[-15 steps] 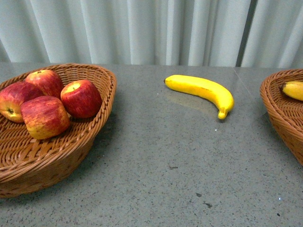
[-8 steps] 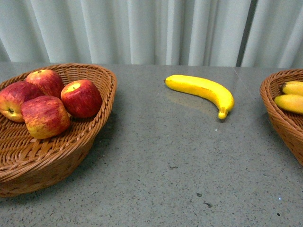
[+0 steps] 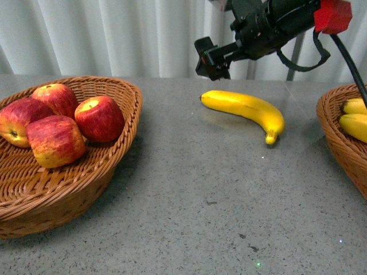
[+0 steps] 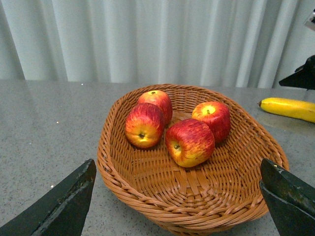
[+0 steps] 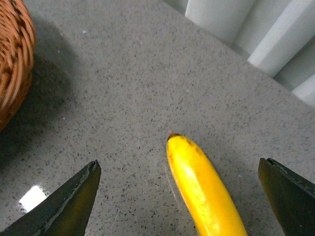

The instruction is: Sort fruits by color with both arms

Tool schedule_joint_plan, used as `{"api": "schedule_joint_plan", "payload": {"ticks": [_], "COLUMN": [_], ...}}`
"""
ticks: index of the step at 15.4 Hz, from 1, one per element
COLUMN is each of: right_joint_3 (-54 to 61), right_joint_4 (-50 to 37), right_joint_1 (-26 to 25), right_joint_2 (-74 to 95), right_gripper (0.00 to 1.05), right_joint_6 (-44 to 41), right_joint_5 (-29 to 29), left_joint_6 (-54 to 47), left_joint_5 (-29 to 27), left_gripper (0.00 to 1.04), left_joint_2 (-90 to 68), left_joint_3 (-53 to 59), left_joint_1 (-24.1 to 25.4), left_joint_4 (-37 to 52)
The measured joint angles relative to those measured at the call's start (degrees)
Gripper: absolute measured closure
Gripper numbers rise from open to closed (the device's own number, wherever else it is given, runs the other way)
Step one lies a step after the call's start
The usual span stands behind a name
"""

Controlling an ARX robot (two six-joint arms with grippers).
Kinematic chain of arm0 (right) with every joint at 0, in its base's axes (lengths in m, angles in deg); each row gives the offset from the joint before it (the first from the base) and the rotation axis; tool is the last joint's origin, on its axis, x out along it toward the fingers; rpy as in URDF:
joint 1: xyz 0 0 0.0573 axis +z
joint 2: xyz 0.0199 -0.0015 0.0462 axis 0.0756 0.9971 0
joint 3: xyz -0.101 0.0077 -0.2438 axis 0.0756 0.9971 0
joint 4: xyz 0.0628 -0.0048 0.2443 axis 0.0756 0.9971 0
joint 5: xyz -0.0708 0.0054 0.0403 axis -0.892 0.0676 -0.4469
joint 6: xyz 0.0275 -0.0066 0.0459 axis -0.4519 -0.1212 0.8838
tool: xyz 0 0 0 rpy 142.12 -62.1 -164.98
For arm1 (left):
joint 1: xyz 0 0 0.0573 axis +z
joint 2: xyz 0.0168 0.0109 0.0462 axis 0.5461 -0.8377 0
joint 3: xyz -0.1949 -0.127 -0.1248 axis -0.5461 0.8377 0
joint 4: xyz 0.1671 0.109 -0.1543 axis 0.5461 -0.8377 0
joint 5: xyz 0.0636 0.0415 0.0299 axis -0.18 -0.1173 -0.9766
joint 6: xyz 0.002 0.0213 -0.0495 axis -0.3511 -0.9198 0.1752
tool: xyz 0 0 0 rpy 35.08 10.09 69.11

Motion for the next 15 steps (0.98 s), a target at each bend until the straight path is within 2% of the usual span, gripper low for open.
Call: {"api": "schedule_joint_plan", "payload": {"ticks": [2, 5, 9, 15], "right_joint_3": [-5.3, -7.1, -7.1, -4.5], "right_joint_4": [6.6, 11.7, 14.4, 14.9], "right_joint_1": [-1.0, -2.7, -4.5, -3.2], "right_joint_2": [4.1, 5.0, 5.5, 7.0], "right_gripper": [0.07, 0.07, 0.07, 0.07], "right_joint_6": [-1.1, -1.9, -2.9, -4.0], "right_joint_5": [0.4, -0.3, -2.7, -5.4], "left_joint_6": [0.0, 0.0, 0.0, 0.0], "left_joint_5": [0.0, 0.0, 0.0, 0.0], "left_gripper": [0.07, 0.07, 0.07, 0.07], "left_joint_2": [0.0, 0.0, 0.0, 0.0], "left_joint_3": [0.0, 0.0, 0.0, 0.0], "left_joint_1": [0.0, 0.0, 0.0, 0.0], "left_joint_4": [0.0, 0.0, 0.0, 0.0]}}
